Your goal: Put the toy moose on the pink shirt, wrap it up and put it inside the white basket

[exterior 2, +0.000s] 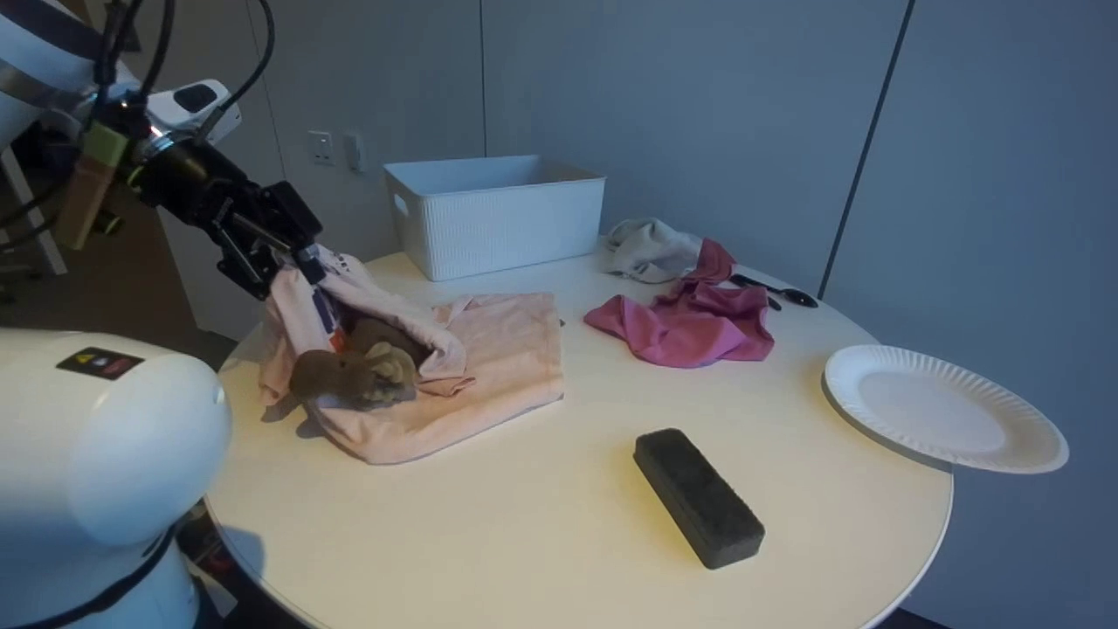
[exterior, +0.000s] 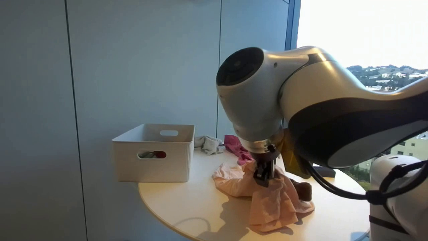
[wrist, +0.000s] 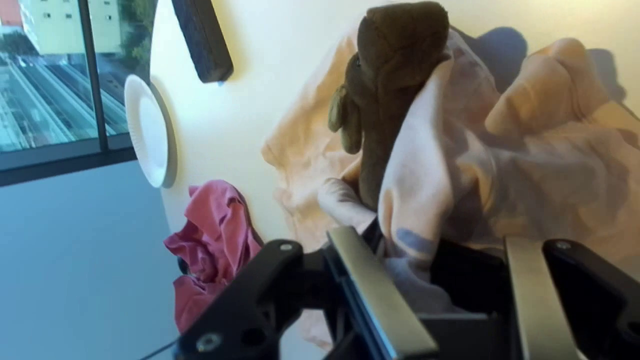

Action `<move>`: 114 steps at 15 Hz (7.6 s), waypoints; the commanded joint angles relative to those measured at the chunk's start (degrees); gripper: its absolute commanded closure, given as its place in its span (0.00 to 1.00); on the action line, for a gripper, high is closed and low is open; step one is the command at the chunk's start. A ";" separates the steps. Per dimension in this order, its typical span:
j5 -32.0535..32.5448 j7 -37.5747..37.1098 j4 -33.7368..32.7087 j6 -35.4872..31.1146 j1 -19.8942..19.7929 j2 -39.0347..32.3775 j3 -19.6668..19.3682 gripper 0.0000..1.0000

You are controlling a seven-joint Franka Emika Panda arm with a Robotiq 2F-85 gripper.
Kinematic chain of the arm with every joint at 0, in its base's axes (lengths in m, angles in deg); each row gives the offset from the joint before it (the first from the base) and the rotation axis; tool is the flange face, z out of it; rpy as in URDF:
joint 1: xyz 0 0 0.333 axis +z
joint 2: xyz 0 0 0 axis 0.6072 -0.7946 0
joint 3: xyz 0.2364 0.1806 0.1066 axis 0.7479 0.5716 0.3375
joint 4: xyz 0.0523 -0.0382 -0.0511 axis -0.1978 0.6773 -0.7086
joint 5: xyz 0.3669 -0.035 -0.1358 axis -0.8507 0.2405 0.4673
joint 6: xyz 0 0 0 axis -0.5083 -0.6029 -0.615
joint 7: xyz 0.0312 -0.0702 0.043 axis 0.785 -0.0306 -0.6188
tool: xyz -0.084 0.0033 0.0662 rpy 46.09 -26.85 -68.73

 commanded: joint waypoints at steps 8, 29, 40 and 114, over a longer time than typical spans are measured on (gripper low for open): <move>15.88 -21.79 1.38 -10.66 -20.04 -4.57 -9.05 0.92; 25.02 -64.60 -3.30 0.13 -25.93 -31.72 -12.76 0.42; 29.26 -67.97 0.18 9.39 -16.04 -12.62 -12.34 0.00; 15.30 37.41 -3.28 -7.08 -12.19 -15.81 -17.31 0.90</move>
